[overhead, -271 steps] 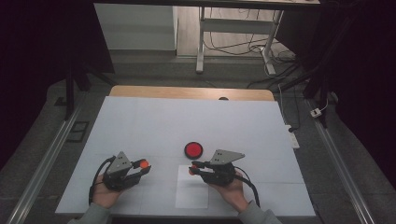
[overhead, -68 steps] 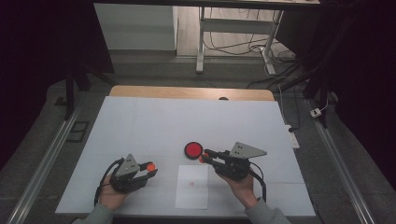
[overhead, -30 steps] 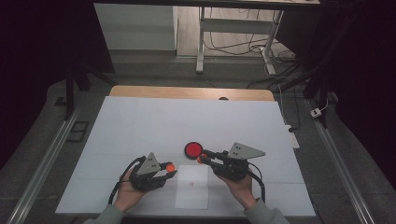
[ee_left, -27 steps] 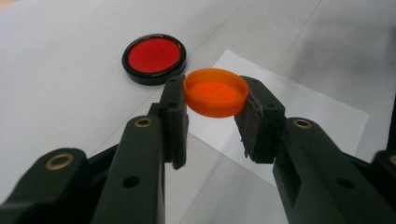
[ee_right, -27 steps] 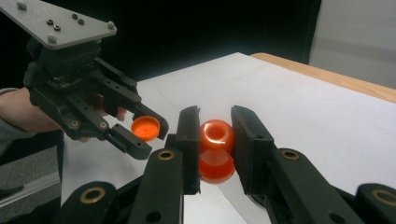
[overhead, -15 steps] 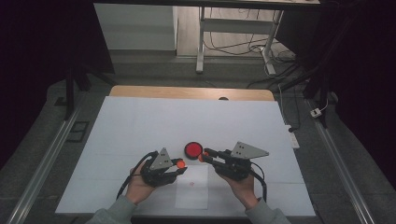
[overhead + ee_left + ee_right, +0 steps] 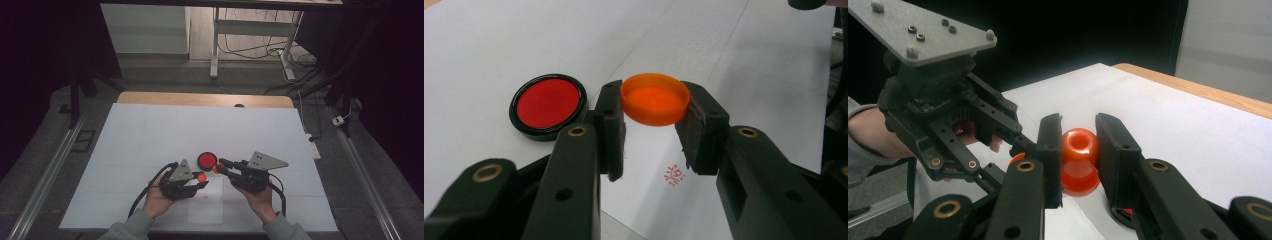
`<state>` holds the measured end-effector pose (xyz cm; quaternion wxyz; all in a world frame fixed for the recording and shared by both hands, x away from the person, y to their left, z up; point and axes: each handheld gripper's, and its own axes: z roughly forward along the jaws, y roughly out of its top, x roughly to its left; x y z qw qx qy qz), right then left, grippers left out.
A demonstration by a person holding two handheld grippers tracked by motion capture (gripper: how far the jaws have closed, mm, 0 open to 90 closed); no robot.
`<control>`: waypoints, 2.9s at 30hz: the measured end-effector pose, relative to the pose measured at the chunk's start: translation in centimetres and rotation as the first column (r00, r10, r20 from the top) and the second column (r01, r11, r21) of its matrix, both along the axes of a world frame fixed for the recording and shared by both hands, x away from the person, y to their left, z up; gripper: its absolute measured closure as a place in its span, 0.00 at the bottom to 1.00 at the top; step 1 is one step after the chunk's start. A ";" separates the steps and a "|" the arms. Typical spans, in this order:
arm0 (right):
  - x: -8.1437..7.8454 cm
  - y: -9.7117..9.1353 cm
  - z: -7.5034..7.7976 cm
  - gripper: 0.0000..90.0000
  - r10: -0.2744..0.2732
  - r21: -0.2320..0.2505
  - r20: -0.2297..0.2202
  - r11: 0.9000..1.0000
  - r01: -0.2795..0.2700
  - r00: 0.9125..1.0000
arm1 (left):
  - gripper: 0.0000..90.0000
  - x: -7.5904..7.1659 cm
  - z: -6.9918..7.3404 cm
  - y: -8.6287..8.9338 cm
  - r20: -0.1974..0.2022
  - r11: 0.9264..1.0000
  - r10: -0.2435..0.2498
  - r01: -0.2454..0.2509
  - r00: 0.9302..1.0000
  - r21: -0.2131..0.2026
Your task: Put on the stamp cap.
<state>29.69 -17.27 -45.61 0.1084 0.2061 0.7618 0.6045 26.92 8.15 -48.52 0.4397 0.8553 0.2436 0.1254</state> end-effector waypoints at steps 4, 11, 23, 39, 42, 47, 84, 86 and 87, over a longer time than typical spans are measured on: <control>0.0 0.1 0.0 0.80 0.004 -0.002 0.001 1.000 -0.004 1.000 | 0.71 0.2 -0.3 -0.3 -0.009 1.000 -0.009 0.009 1.000 0.001; -0.2 0.4 -0.1 0.80 0.016 -0.007 -0.001 1.000 -0.016 1.000 | 0.71 0.2 -0.9 -1.2 -0.020 0.999 -0.029 0.029 0.999 0.015; -0.3 0.9 -0.5 0.80 0.042 -0.019 -0.012 0.999 -0.042 0.999 | 0.72 0.3 -1.0 -1.3 -0.014 1.000 -0.020 0.020 1.000 0.012; -0.4 1.5 -1.1 0.80 0.066 -0.031 -0.033 0.997 -0.067 0.997 | 0.72 0.1 -0.9 -1.6 0.001 1.000 -0.019 0.019 1.000 0.006; -0.5 1.6 -1.1 0.80 0.069 -0.033 -0.033 0.997 -0.071 0.997 | 0.72 0.1 -0.8 -1.6 0.004 1.000 -0.016 0.016 1.000 0.003; -0.5 1.7 -1.2 0.80 0.075 -0.037 -0.039 0.996 -0.076 0.996 | 0.72 0.1 -0.8 -1.6 0.009 1.000 -0.012 0.012 1.000 0.004; -0.6 2.1 -1.7 0.80 0.088 -0.047 -0.047 0.995 -0.090 0.995 | 0.72 0.0 -0.6 -1.6 0.023 1.000 -0.008 0.008 1.000 -0.004; -0.6 2.1 -1.7 0.80 0.087 -0.047 -0.045 0.995 -0.090 0.995 | 0.72 0.0 -0.6 -1.6 0.024 1.000 -0.007 0.007 1.000 -0.006; -0.6 2.1 -1.7 0.80 0.087 -0.046 -0.045 0.995 -0.089 0.995 | 0.72 -0.1 -0.6 -1.6 0.025 1.000 -0.006 0.006 1.000 -0.006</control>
